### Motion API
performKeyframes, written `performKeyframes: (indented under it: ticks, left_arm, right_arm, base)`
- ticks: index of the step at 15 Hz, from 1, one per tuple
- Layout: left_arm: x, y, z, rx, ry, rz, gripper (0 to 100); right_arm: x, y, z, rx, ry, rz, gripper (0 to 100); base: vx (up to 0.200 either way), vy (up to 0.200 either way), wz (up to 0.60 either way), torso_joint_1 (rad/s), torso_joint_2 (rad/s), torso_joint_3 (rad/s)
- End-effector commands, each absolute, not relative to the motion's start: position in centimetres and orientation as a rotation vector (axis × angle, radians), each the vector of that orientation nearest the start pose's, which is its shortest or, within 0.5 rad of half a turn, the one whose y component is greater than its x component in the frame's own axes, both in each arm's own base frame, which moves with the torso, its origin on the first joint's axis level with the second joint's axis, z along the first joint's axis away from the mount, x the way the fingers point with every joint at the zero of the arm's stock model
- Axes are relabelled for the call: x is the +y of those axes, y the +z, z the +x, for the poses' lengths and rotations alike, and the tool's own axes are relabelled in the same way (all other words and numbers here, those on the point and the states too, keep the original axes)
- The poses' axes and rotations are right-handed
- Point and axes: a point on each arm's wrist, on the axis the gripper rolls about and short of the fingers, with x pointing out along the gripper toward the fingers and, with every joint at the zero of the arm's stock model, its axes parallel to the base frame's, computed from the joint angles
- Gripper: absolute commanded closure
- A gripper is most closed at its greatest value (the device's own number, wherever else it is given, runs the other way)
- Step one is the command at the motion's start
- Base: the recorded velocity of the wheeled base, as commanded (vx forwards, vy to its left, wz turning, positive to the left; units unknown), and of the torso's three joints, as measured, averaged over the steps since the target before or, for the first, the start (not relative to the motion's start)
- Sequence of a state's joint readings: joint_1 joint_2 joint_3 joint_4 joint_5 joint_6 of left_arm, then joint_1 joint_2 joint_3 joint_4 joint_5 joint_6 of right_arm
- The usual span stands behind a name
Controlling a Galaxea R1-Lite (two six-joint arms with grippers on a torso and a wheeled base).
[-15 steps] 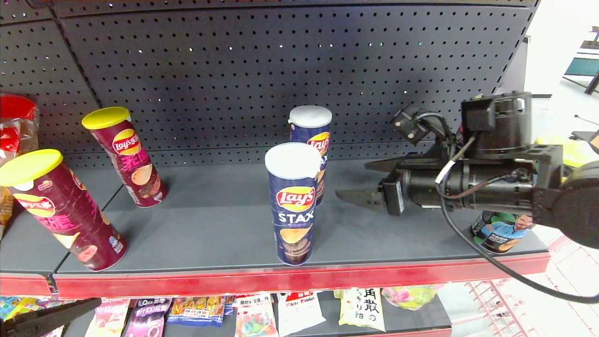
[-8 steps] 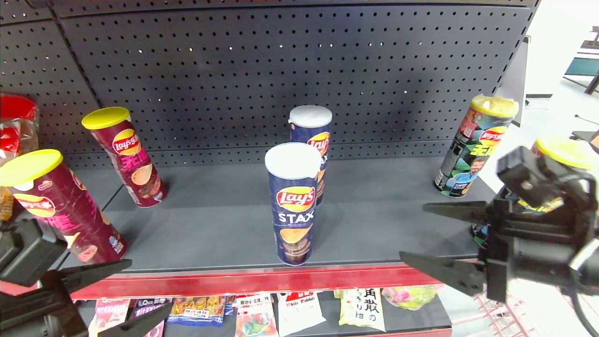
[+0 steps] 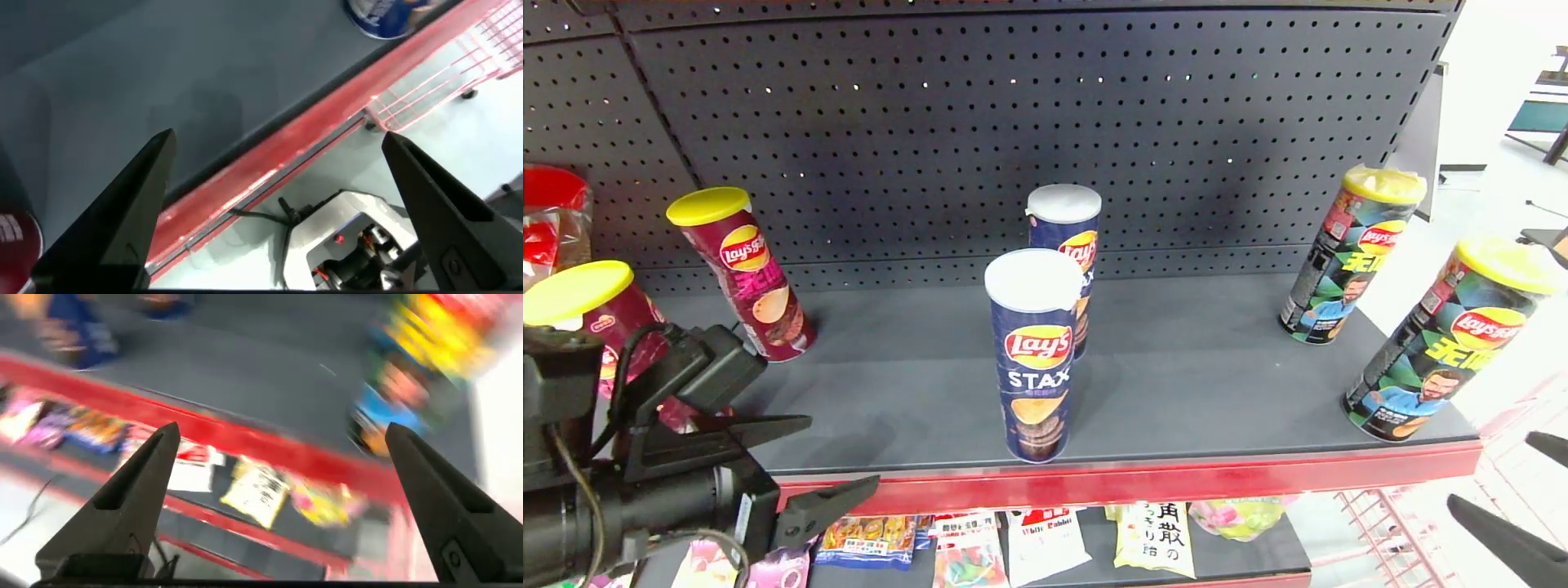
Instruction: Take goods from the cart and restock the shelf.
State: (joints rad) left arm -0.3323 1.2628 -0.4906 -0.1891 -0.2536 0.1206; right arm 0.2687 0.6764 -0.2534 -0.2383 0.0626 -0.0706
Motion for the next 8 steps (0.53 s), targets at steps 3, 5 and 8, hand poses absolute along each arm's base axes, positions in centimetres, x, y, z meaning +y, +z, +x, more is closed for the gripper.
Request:
performKeyframes:
  ticks: [3, 5, 8]
  left_arm:
    - [-8.9, 15.6, 19.0, 0.618, -0.634, 0.177, 0]
    - [-10.0, 15.7, 20.3, 0.621, -0.607, 0.201, 0]
    - [-11.1, 15.6, 22.1, 0.628, -0.594, 0.215, 0]
  right_arm:
    - [0.2, 14.7, 1.3, 0.131, 0.151, -0.043, 0]
    - [0.1, 14.0, 0.2, 0.126, 0.151, -0.043, 0]
    - [0.0, 13.4, -0.7, 0.129, 0.149, -0.042, 0]
  base:
    - [0.0, 0.0, 0.0, 0.0, 0.0, 0.0]
    - [0.0, 0.0, 0.0, 0.0, 0.0, 0.0]
    - [0.0, 0.0, 0.0, 0.0, 0.0, 0.0]
